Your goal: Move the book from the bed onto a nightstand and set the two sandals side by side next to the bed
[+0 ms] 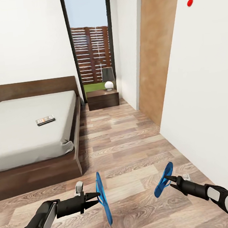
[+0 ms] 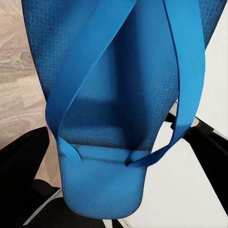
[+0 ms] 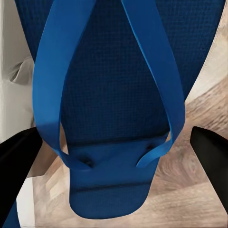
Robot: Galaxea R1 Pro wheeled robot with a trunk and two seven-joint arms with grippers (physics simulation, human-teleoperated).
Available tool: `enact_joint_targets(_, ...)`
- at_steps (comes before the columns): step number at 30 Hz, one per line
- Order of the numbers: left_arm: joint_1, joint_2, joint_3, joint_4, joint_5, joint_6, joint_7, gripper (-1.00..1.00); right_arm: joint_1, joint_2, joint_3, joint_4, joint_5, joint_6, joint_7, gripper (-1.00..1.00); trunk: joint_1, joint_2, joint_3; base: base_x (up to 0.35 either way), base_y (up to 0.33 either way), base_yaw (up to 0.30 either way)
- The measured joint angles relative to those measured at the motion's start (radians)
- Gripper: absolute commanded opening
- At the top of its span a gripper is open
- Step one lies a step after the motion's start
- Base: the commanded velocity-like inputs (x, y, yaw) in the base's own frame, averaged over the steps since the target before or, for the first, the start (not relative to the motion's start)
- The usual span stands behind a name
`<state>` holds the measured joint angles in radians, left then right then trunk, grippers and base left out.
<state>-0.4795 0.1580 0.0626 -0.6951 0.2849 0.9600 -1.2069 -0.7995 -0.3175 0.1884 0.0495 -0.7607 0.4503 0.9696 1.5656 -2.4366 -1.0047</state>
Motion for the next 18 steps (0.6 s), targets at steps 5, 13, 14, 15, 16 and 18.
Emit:
enact_joint_targets(5, 0.0, 0.0, 0.0, 0.0, 0.0, 0.0, 0.0, -1.0, 0.0, 0.0, 0.0, 0.0, 0.0, 0.0, 0.0, -1.0, 0.0, 0.0, 0.0, 0.082, -0.112, 0.179)
enact_joint_targets(13, 0.0, 0.0, 0.0, 0.0, 0.0, 0.0, 0.0, -1.0, 0.0, 0.0, -0.001, 0.0, 0.0, 0.0, 0.0, -1.0, 0.0, 0.0, 0.0, 0.088, -0.112, 0.179)
enact_joint_targets(14, 0.0, 0.0, 0.001, 0.0, 0.0, 0.0, 0.0, -1.0, 0.0, 0.0, -0.001, 0.0, 0.0, 0.0, 0.0, -1.0, 0.0, 0.0, 0.0, 0.091, -0.112, 0.179)
enact_joint_targets(15, 0.0, 0.0, 0.0, 0.0, 0.0, 0.0, 0.0, -1.0, 0.0, 0.0, -0.001, 0.0, 0.0, 0.0, 0.0, -1.0, 0.0, 0.0, 0.0, 0.091, -0.112, 0.179)
enact_joint_targets(16, 0.0, 0.0, 0.001, 0.0, 0.0, 0.0, 0.0, -1.0, 0.0, 0.0, -0.001, 0.0, 0.0, 0.0, 0.0, -1.0, 0.0, 0.0, 0.0, 0.091, -0.112, 0.179)
enact_joint_targets(18, 0.0, 0.0, 0.0, 0.0, 0.0, 0.0, 0.0, -1.0, 0.0, 0.0, -0.001, 0.0, 0.0, 0.0, 0.0, -1.0, 0.0, 0.0, 0.0, 0.092, -0.113, 0.179)
